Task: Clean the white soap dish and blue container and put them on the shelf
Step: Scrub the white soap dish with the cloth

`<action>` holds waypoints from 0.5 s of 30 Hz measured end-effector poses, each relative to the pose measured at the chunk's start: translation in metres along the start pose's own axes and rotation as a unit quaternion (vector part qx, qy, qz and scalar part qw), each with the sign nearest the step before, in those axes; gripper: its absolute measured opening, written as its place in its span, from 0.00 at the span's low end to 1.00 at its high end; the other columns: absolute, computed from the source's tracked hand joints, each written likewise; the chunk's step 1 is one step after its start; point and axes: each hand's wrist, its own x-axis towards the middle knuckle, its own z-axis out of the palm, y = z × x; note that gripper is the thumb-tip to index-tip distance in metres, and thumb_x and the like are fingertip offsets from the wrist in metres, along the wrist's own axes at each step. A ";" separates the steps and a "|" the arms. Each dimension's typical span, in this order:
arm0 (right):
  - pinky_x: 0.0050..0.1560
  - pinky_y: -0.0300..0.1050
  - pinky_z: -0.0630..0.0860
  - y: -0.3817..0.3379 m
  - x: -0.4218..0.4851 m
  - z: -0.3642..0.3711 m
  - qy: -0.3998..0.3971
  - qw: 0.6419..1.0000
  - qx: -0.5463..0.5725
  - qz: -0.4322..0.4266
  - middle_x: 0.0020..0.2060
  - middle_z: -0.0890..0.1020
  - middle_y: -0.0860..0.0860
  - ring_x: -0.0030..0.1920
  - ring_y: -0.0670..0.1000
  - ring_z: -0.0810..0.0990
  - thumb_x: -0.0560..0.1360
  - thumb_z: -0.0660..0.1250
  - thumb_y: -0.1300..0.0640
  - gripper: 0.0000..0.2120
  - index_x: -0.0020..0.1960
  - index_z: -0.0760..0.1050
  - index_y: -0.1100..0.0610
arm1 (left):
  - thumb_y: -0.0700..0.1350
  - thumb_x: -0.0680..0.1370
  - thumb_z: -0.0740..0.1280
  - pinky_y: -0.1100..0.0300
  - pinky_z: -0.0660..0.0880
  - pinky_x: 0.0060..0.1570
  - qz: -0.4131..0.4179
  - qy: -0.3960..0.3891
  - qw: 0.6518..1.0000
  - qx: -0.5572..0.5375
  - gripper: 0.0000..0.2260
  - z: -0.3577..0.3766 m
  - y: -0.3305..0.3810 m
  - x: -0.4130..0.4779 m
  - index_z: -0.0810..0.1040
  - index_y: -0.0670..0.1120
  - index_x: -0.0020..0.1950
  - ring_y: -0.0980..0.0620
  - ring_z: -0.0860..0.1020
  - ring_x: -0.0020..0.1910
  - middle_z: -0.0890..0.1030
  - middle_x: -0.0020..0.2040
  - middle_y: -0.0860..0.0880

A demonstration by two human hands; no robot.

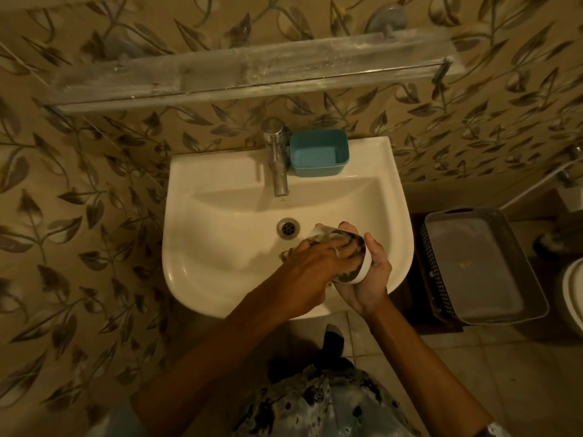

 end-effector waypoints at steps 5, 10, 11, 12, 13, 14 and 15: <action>0.64 0.54 0.66 -0.012 0.006 0.007 -0.065 0.995 -0.039 -0.057 0.55 0.77 0.60 0.58 0.59 0.74 0.66 0.72 0.45 0.23 0.53 0.74 0.60 | 0.32 0.73 0.64 0.53 0.56 0.71 -0.140 0.061 0.988 0.024 0.34 0.001 -0.003 0.003 0.57 0.48 0.76 0.50 0.55 0.76 0.58 0.77 0.50; 0.56 0.52 0.69 -0.010 0.006 0.009 -0.096 0.989 -0.097 -0.058 0.52 0.76 0.58 0.53 0.57 0.75 0.66 0.70 0.44 0.26 0.52 0.68 0.62 | 0.36 0.75 0.66 0.55 0.70 0.63 -0.219 0.035 0.967 -0.124 0.27 -0.005 0.000 0.006 0.64 0.46 0.73 0.45 0.72 0.66 0.71 0.69 0.45; 0.54 0.51 0.70 -0.010 0.005 0.008 -0.097 0.988 -0.101 -0.057 0.54 0.75 0.58 0.52 0.56 0.75 0.66 0.70 0.43 0.27 0.52 0.67 0.62 | 0.37 0.76 0.65 0.54 0.73 0.60 -0.237 0.020 0.958 -0.161 0.25 -0.008 0.000 0.007 0.65 0.46 0.72 0.45 0.74 0.63 0.73 0.67 0.44; 0.53 0.50 0.72 -0.010 0.005 0.008 -0.098 0.988 -0.109 -0.055 0.55 0.74 0.58 0.52 0.56 0.76 0.65 0.71 0.43 0.27 0.53 0.67 0.61 | 0.38 0.77 0.63 0.54 0.76 0.58 -0.249 0.013 0.950 -0.188 0.23 -0.010 -0.001 0.008 0.67 0.46 0.71 0.45 0.76 0.60 0.75 0.65 0.43; 0.52 0.49 0.73 -0.009 0.005 0.008 -0.101 0.987 -0.115 -0.052 0.57 0.74 0.58 0.52 0.56 0.76 0.65 0.71 0.43 0.28 0.53 0.67 0.61 | 0.39 0.77 0.62 0.53 0.77 0.55 -0.257 0.008 0.944 -0.207 0.20 -0.012 -0.001 0.008 0.68 0.46 0.70 0.45 0.77 0.57 0.76 0.62 0.43; 0.51 0.49 0.74 -0.009 0.005 0.008 -0.104 0.986 -0.120 -0.050 0.58 0.73 0.58 0.52 0.57 0.76 0.64 0.71 0.43 0.28 0.53 0.68 0.61 | 0.40 0.78 0.60 0.53 0.78 0.54 -0.261 0.003 0.939 -0.225 0.18 -0.014 -0.001 0.008 0.69 0.46 0.69 0.46 0.78 0.55 0.78 0.60 0.43; 0.50 0.49 0.74 -0.008 0.005 0.008 -0.106 0.986 -0.122 -0.047 0.59 0.72 0.58 0.52 0.57 0.76 0.65 0.71 0.43 0.27 0.53 0.68 0.60 | 0.41 0.78 0.60 0.52 0.78 0.53 -0.263 -0.002 0.933 -0.246 0.17 -0.017 -0.001 0.008 0.70 0.46 0.67 0.46 0.79 0.53 0.78 0.58 0.43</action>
